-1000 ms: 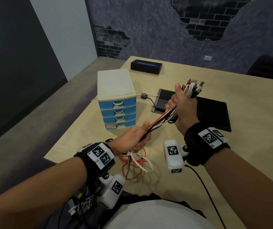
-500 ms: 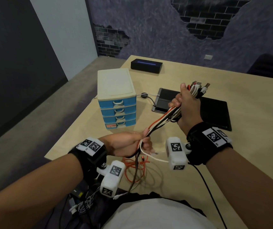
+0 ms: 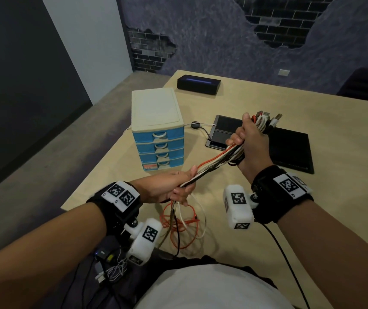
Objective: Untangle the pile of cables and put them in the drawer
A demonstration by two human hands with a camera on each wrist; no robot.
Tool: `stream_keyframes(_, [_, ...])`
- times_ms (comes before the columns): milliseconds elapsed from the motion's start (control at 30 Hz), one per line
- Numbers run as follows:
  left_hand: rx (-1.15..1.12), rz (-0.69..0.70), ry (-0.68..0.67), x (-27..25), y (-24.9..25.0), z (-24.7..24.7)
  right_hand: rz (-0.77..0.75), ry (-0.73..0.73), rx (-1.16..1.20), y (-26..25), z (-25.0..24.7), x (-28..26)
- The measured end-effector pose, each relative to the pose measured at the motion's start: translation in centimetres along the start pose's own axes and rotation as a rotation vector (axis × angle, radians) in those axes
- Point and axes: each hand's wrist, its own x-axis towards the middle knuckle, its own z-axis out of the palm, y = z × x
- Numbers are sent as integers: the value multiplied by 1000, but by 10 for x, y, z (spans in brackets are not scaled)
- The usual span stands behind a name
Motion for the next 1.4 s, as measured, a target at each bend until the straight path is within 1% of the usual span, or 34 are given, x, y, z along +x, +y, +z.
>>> stream_keyframes(100, [69, -25, -8, 3, 1, -1, 7, -17, -2, 1, 1, 1])
stream_keyframes(267, [339, -77, -58, 0, 18, -9, 68, -83, -24, 1, -6, 5])
stream_keyframes(367, [316, -111, -56, -2, 24, -17, 123, -170, -32, -2, -9, 6])
stream_keyframes(433, [353, -118, -41, -2, 26, -21, 154, -250, -19, -5, -8, 4])
stream_keyframes(500, [438, -82, -20, -4, 27, -20, 178, -315, -21, -7, -6, 2])
stream_keyframes(567, [563, -11, 16, -3, 28, -20, 194, -333, -92, -8, -5, 2])
stream_keyframes(700, [818, 65, 192, 3, 26, -19, 222, -347, -354, -8, -7, 5])
stream_keyframes(867, [1238, 152, 389, 9, 27, -5, 307, -412, -666, -6, -11, 0])
stream_keyframes(933, [1379, 231, 416, 10, 28, -3, 337, -460, -750, -2, -12, -3])
stream_keyframes(1000, [1463, 301, 415, 9, 29, -4, 395, -520, -818, 1, -13, -5])
stream_keyframes(1067, [1437, 375, 419, 6, 30, -4, 487, -600, -849, 2, -11, -9])
stream_keyframes(1133, [1311, 426, 445, 2, 31, -4, 570, -663, -827, 0, -9, -13])
stream_keyframes(1233, [1106, 405, 458, -3, 33, -2, 636, -687, -753, -2, -11, -16])
stream_keyframes(1300, [1002, 371, 469, -6, 35, 3, 660, -724, -750, -3, -11, -18])
stream_keyframes(1400, [913, 337, 474, -6, 37, 5, 698, -795, -769, -2, -8, -22])
